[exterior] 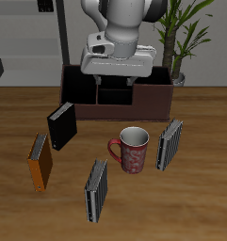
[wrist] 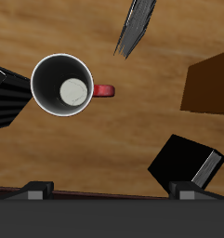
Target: Place the orange book into the back desk caddy's back compartment
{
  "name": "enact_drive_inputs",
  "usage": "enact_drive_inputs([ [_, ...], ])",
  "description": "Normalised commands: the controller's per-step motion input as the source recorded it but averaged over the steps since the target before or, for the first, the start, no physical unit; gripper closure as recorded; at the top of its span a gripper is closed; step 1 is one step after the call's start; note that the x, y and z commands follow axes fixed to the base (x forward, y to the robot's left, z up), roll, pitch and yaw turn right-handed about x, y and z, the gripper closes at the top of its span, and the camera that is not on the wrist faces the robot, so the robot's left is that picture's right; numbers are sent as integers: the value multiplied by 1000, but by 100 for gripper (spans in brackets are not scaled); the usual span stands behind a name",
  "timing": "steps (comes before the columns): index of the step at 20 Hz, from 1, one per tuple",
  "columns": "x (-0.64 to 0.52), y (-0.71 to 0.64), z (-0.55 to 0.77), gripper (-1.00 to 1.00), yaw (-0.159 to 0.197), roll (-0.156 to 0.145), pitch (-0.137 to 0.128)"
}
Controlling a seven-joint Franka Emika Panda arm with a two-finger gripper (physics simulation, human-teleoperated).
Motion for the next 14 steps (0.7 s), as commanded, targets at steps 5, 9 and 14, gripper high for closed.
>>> enact_drive_inputs([
  [5, 206, -509, 35, -100, -4, 46, 9],
  [9, 160, -416, -36, -100, 22, 37, -2],
  [14, 214, -837, 8, -100, -30, -7, -17],
])
